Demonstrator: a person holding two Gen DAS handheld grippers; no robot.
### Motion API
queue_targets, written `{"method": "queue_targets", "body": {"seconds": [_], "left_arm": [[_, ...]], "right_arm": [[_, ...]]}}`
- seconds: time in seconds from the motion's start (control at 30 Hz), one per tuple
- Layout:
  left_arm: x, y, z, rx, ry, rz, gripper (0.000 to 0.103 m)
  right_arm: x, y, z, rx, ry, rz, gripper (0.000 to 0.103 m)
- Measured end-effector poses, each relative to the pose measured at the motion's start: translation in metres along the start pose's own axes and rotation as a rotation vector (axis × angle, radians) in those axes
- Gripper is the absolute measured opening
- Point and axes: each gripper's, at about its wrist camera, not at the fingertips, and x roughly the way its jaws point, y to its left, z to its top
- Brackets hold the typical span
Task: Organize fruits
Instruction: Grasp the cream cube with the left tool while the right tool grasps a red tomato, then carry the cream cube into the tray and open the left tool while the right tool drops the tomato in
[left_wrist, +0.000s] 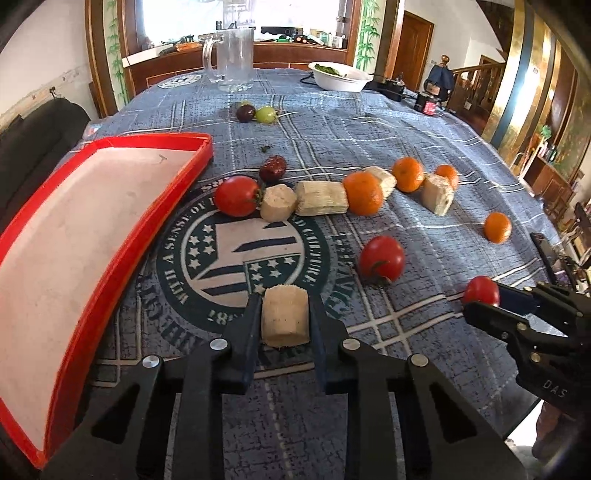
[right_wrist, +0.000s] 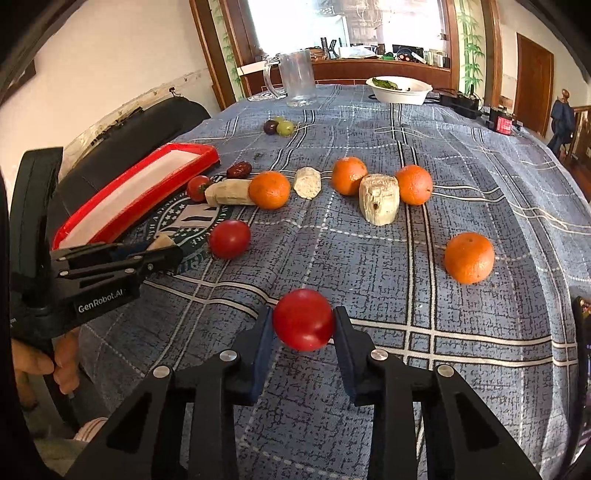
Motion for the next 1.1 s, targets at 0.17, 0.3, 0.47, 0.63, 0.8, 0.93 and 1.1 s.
{"method": "queue_targets", "body": {"seconds": [0.17, 0.3, 0.47, 0.63, 0.8, 0.93, 1.1], "left_arm": [[-0.01, 0.0, -0.001, -0.015, -0.01, -0.038, 0.022], [-0.03, 0.007, 0.005, -0.036, -0.053, -0.058, 0.022], [-0.056, 0.026, 0.015, -0.077, -0.113, -0.041, 0.022], [-0.077, 0.054, 0.021, -0.139, -0.164, 0.004, 0.022], [-0.086, 0.075, 0.023, -0.184, -0.183, 0.045, 0.022], [-0.09, 0.09, 0.028, -0.216, -0.192, 0.085, 0.022], [-0.082, 0.104, 0.037, -0.259, -0.163, 0.12, 0.022]], "right_arm": [[-0.01, 0.004, 0.001, -0.007, -0.023, 0.003, 0.033], [-0.017, 0.01, 0.008, -0.024, -0.035, 0.015, 0.033], [-0.025, 0.022, 0.028, -0.054, -0.06, 0.071, 0.033], [-0.029, 0.039, 0.053, -0.09, -0.079, 0.13, 0.033], [-0.027, 0.058, 0.069, -0.128, -0.087, 0.182, 0.033], [-0.02, 0.07, 0.084, -0.154, -0.08, 0.218, 0.033], [-0.001, 0.084, 0.11, -0.176, -0.058, 0.258, 0.033]]}}
